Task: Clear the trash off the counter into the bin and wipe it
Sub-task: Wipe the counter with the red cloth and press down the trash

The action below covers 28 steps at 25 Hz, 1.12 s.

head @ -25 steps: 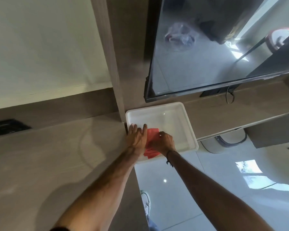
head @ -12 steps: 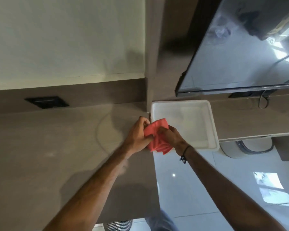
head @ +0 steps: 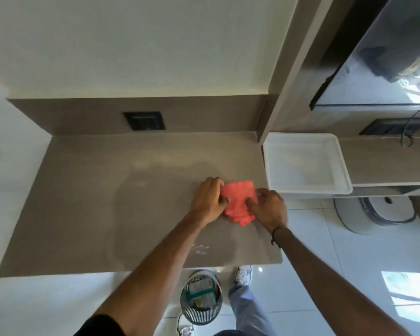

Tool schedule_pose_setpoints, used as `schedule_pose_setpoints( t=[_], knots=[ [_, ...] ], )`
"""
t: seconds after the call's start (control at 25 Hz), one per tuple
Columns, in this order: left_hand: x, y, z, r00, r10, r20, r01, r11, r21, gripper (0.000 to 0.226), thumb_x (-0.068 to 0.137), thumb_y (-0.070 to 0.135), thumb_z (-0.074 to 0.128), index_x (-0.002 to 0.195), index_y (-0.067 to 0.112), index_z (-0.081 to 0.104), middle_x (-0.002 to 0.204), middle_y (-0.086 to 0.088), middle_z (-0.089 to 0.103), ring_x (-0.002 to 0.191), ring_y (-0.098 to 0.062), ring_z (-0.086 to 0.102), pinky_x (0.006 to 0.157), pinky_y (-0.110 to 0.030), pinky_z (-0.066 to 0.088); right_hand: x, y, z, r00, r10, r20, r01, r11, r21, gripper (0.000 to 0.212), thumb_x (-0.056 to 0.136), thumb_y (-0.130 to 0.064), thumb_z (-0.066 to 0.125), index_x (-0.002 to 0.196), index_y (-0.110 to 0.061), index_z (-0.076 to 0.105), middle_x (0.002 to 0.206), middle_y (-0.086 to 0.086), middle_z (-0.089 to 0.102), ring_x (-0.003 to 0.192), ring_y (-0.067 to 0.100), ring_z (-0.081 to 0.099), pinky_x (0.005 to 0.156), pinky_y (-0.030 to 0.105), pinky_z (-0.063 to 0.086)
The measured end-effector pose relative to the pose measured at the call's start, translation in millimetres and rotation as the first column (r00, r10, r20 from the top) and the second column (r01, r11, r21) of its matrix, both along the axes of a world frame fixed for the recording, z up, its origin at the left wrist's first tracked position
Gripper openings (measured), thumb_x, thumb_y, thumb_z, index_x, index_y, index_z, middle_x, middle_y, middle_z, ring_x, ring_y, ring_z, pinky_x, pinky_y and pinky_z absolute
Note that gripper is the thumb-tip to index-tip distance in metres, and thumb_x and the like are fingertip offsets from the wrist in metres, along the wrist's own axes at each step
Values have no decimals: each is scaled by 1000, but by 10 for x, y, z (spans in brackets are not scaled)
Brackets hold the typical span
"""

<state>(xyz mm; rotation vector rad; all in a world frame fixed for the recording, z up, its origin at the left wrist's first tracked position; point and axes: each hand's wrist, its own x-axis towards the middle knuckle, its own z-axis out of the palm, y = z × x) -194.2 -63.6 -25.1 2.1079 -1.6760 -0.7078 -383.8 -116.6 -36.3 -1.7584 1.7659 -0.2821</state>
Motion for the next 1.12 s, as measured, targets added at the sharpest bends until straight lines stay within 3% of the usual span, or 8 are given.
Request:
schedule_pose_setpoints(
  t=[0.12, 0.24, 0.4, 0.56, 0.72, 0.84, 0.96, 1.12],
  knots=[
    [-1, 663, 7, 995, -44, 94, 58, 986, -153, 28, 88, 25, 65, 113, 12, 63, 115, -10, 64, 106, -33, 63, 90, -48, 51, -79, 670, -65, 991, -129, 29, 131, 943, -305, 23, 78, -47, 62, 89, -27, 65, 84, -6, 65, 81, 20, 63, 65, 31, 51],
    [-7, 1361, -134, 993, -103, 63, 117, 957, -265, 17, 89, 15, 61, 105, 11, 65, 106, -8, 65, 96, -29, 63, 81, -45, 54, -30, 1482, -218, 997, -71, 40, 80, 931, -357, 16, 76, -39, 60, 71, -24, 56, 67, -7, 59, 67, 14, 56, 56, 26, 42],
    [-37, 2158, -569, 981, -179, 67, 191, 948, -254, 12, 90, 11, 56, 97, 11, 66, 96, -6, 66, 83, -22, 64, 72, -36, 58, 66, 2306, -563, 998, 55, 38, -46, 977, -210, 22, 81, -37, 57, 64, -23, 55, 58, -8, 55, 51, 11, 51, 45, 26, 41],
    [-43, 2792, -1516, 970, -236, 60, 238, 970, -40, 17, 91, 18, 56, 103, 13, 66, 99, -4, 68, 85, -21, 69, 69, -32, 63, 41, 2735, -1339, 996, 71, -53, -58, 975, 216, 14, 81, -39, 60, 82, -27, 68, 76, -6, 74, 66, 17, 68, 55, 23, 48],
    [-46, 3147, -2808, 996, 84, -37, -72, 967, 245, 15, 90, 13, 65, 105, 11, 68, 105, -7, 72, 88, -25, 72, 66, -29, 55, -108, 2845, -2581, 982, -32, -188, 115, 886, 450, 41, 82, -34, 63, 121, -20, 67, 114, 10, 74, 105, 31, 69, 80, 27, 50],
    [-91, 3405, -3772, 924, 382, -9, -314, 774, 550, 29, 92, 21, 66, 115, 4, 62, 118, -18, 63, 101, -34, 68, 67, -33, 49, -158, 2884, -3433, 969, 31, -244, 106, 843, 527, 45, 84, -28, 63, 127, -15, 63, 126, 13, 68, 115, 33, 64, 90, 31, 50],
    [-143, 3528, -4490, 833, 554, 0, -356, 535, 766, 56, 94, 31, 65, 134, -3, 48, 136, -28, 55, 121, -43, 61, 80, -42, 53, -206, 2922, -4104, 951, 131, -281, 48, 833, 551, 42, 84, -27, 61, 122, -11, 65, 122, 15, 69, 111, 33, 64, 87, 33, 51],
    [-212, 3482, -5043, 765, 643, -28, -420, 532, 735, 38, 91, 12, 60, 126, 0, 56, 120, -26, 69, 101, -41, 70, 75, -45, 64, -109, 2895, -4734, 933, 229, -278, -15, 796, 605, 32, 88, -24, 57, 113, -6, 68, 112, 17, 72, 98, 32, 66, 70, 32, 49]
  ],
)
